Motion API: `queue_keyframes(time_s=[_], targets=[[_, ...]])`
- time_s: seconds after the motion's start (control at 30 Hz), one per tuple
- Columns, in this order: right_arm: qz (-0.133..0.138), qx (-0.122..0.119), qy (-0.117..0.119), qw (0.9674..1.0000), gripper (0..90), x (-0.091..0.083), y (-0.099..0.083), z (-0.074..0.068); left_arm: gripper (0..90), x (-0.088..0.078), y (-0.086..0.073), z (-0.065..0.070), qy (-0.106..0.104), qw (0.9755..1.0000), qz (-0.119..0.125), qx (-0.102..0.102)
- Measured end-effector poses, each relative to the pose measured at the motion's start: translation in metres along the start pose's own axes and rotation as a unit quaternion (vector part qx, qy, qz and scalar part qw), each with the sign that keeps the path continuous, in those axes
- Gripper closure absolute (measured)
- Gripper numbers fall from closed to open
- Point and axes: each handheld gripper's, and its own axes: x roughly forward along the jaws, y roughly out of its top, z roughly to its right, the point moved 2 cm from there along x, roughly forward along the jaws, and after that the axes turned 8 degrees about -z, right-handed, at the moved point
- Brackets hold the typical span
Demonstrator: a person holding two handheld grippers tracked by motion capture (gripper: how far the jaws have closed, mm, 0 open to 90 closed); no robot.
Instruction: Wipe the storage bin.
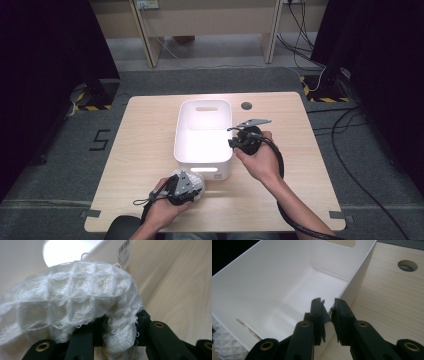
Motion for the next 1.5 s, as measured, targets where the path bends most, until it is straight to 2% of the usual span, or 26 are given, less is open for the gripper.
queue_keyframes(time_s=[0.27,0.6,0.97,1.33,1.5], targets=[[0.000,0.000,0.000,1.0000,78.4,0.000,0.000,0.000,68.1,-0.020,0.012,0.001,0.017,0.9994,0.030,0.000],[0.001,0.000,0.000,1.0000,78.5,0.000,0.000,0.000,68.0,-0.036,0.028,0.001,0.021,0.9984,0.052,0.010],[0.000,0.000,-0.001,1.0000,78.5,0.000,0.000,0.000,68.1,-0.034,0.034,0.004,0.018,0.9981,0.058,0.010],[0.000,-0.002,-0.001,1.0000,78.5,0.000,0.000,0.001,68.1,-0.028,0.046,0.011,0.005,0.9979,0.059,0.024],[0.001,-0.002,-0.001,1.0000,78.5,0.000,-0.001,0.001,68.1,-0.026,0.047,0.012,0.006,0.9979,0.059,0.026]])
